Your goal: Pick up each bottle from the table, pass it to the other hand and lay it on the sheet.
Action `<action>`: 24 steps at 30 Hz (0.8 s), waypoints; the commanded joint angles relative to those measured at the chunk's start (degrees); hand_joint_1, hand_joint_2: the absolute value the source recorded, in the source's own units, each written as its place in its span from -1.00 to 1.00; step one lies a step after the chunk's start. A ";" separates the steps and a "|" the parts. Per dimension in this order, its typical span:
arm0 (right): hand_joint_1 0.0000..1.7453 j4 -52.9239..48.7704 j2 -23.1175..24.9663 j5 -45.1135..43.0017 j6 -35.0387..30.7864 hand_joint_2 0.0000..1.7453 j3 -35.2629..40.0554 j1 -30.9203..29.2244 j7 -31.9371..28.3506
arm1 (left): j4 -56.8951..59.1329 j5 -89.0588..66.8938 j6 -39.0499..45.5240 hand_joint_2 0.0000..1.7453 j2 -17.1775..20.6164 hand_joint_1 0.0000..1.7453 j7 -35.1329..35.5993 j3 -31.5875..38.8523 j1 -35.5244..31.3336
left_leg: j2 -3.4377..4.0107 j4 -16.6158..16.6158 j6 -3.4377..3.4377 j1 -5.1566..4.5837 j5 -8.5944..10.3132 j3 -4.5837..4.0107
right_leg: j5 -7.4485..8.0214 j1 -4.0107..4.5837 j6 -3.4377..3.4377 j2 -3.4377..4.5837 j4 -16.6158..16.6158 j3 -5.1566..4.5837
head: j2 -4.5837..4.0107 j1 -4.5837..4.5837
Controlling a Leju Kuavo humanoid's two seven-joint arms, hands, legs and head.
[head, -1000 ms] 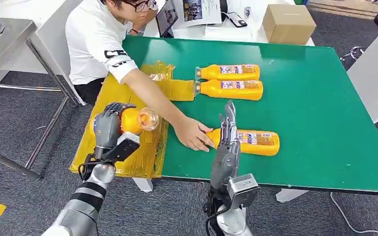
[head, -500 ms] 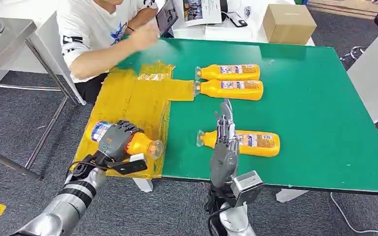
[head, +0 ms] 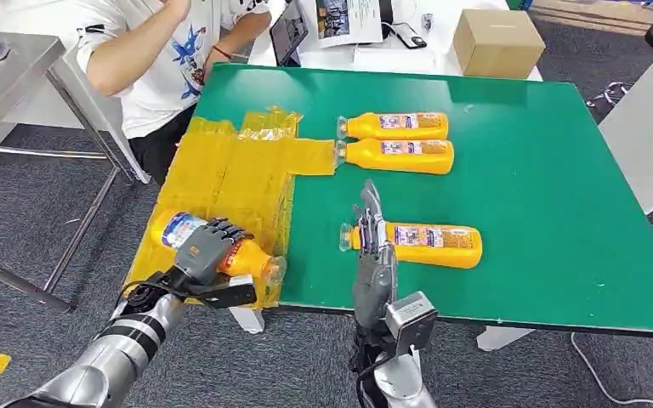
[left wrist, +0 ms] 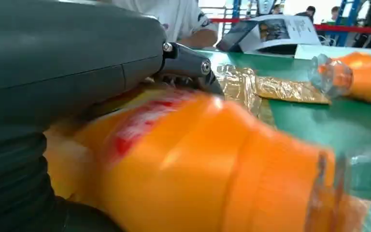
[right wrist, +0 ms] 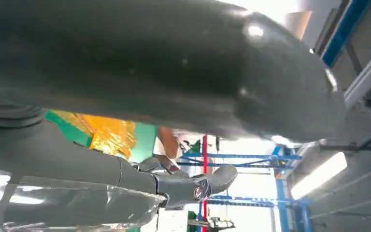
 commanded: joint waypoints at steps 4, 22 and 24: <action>-1.00 9.50 1.37 0.13 0.91 -1.00 -3.33 -2.53 0.13 | 3.98 2.78 -8.22 -1.00 0.34 -1.00 -1.07 0.72 1.13 | 0.20 -0.15 -0.08 0.05 -0.11 0.52 | -0.02 0.04 -0.10 0.29 -0.17 0.48 | 0.00 0.00; -1.00 10.85 1.90 0.03 1.38 -1.00 -4.36 -2.95 0.41 | 3.17 3.62 -11.32 -1.00 1.06 -1.00 -2.08 1.11 2.43 | -0.11 -0.17 -0.07 0.01 -0.06 1.08 | -0.11 0.00 -0.10 0.11 -0.16 1.13 | 0.00 -0.02; -1.00 10.85 1.90 0.03 1.38 -1.00 -4.36 -2.95 0.41 | 3.17 3.62 -11.32 -1.00 1.06 -1.00 -2.08 1.11 2.43 | -0.08 -0.16 -0.08 0.04 -0.07 1.11 | -0.10 0.03 -0.12 0.15 -0.17 1.16 | 0.00 0.00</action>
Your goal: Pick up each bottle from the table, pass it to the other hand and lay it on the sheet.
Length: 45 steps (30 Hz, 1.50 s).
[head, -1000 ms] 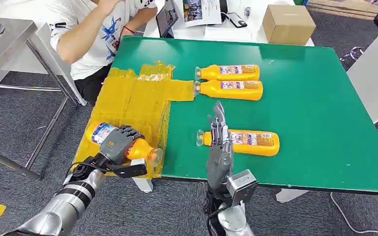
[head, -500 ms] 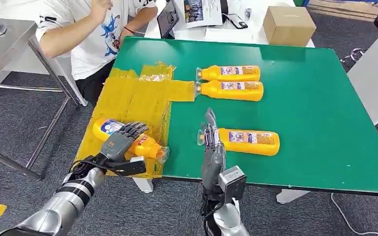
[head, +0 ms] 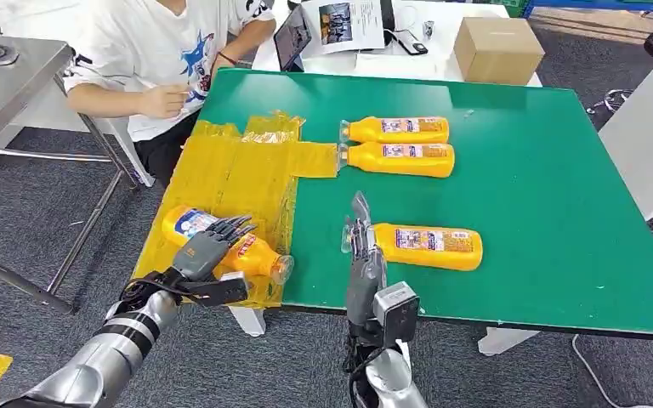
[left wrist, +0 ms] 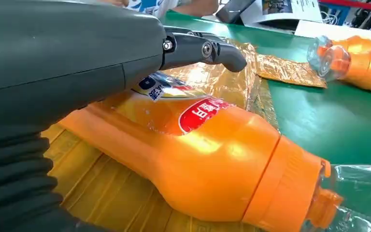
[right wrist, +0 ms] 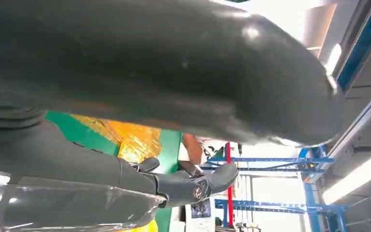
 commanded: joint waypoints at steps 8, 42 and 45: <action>-1.00 3.97 -0.55 -0.04 0.20 -1.00 -1.38 -2.25 0.23 | 2.80 -0.25 -1.37 -1.00 0.58 -1.00 0.43 0.04 2.42 | 0.20 -0.09 -0.07 0.02 -0.03 0.19 | 0.04 0.02 -0.07 0.24 -0.09 0.12 | 0.00 0.00; -1.00 24.10 -18.32 40.54 -5.22 1.00 -10.09 -21.60 24.57 | -32.91 42.19 7.36 1.00 -9.96 -1.00 -6.01 10.42 9.97 | 0.12 0.00 -0.02 -0.01 0.01 -0.35 | 0.17 0.02 -0.04 0.09 -0.10 -0.41 | 0.00 -0.02; -1.00 27.58 -19.15 40.32 -1.67 1.00 -10.24 -24.24 25.39 | -31.59 41.02 7.19 1.00 -9.61 -1.00 -6.01 9.62 9.85 | 0.16 -0.01 -0.02 -0.02 0.01 -0.28 | 0.18 0.00 -0.05 0.15 -0.09 -0.36 | 0.00 -0.02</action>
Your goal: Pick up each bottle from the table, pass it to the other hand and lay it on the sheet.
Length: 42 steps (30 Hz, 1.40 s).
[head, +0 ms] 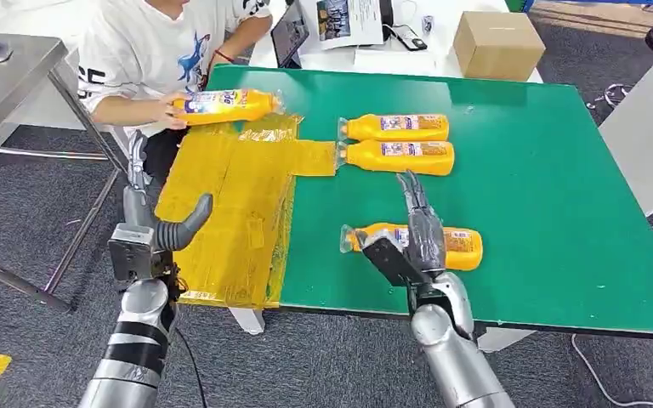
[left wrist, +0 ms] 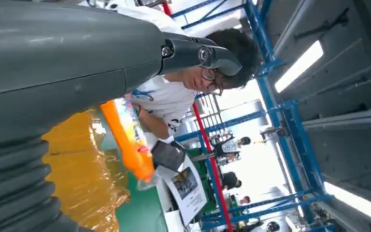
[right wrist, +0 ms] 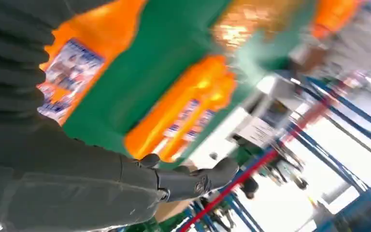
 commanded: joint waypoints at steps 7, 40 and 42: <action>-1.00 15.88 -6.25 1.69 7.95 1.00 -1.30 -10.66 3.64 | 6.66 -2.16 -0.31 1.00 1.87 -1.00 0.24 -2.35 -1.78 | 0.03 -0.04 -0.05 0.00 -0.02 0.14 | -0.01 0.00 -0.07 0.08 -0.04 0.15 | 0.00 0.00; -1.00 27.41 -9.96 1.21 21.97 1.00 4.71 -16.32 6.76 | 13.33 -4.26 -1.27 1.00 1.68 -1.00 0.24 -4.33 -3.18 | -0.01 -0.05 -0.08 0.04 -0.05 0.20 | -0.04 0.04 -0.09 0.06 -0.07 0.22 | 0.00 0.00; -1.00 28.93 -13.25 -0.92 29.94 1.00 6.87 -16.56 5.60 | 15.56 -4.06 -2.27 1.00 1.43 -1.00 0.24 -4.58 -4.27 | -0.02 -0.03 -0.06 0.02 -0.04 0.13 | -0.03 0.02 -0.07 0.03 -0.05 0.16 | 0.00 0.00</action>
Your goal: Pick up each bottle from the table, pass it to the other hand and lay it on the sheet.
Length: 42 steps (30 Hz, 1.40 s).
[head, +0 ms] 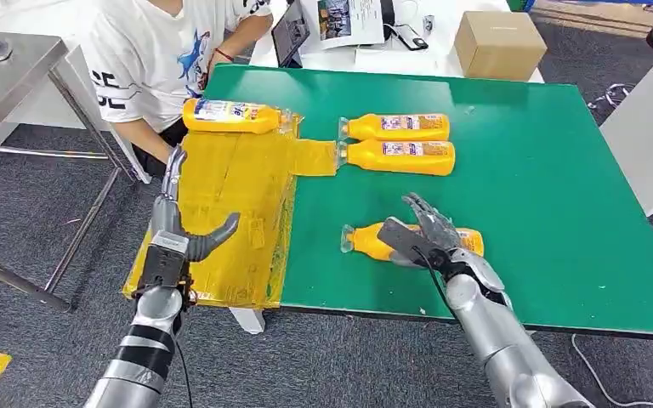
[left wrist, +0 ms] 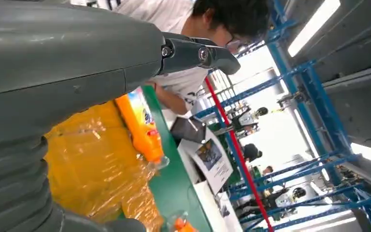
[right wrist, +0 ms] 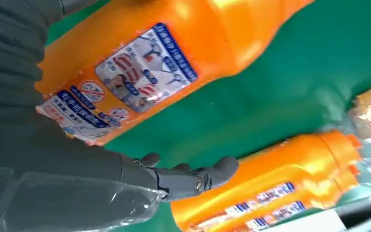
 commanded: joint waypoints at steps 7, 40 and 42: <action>-1.00 11.28 -6.20 -2.23 10.87 1.00 7.16 -4.42 -0.46 | 10.44 0.16 -1.58 1.00 0.16 -1.00 0.22 -2.01 -4.77 | -0.09 -0.03 -0.07 0.07 -0.03 0.26 | -0.03 0.06 -0.09 -0.03 -0.10 0.31 | 0.00 0.00; 0.02 8.46 -12.44 -3.03 15.78 1.00 17.10 -4.34 3.05 | 14.52 0.41 -2.66 1.00 -0.53 -1.00 0.22 -1.83 -6.00 | -0.10 -0.05 -0.10 0.10 -0.03 0.51 | -0.02 0.09 -0.10 -0.03 -0.16 0.58 | 0.00 0.00; 0.76 9.49 -11.77 -3.10 15.37 1.00 17.80 -4.03 2.90 | 14.86 0.52 -2.89 1.00 -0.70 -1.00 0.22 -1.88 -6.12 | -0.12 -0.05 -0.09 0.10 -0.02 0.49 | -0.02 0.09 -0.09 -0.06 -0.16 0.56 | 0.00 0.00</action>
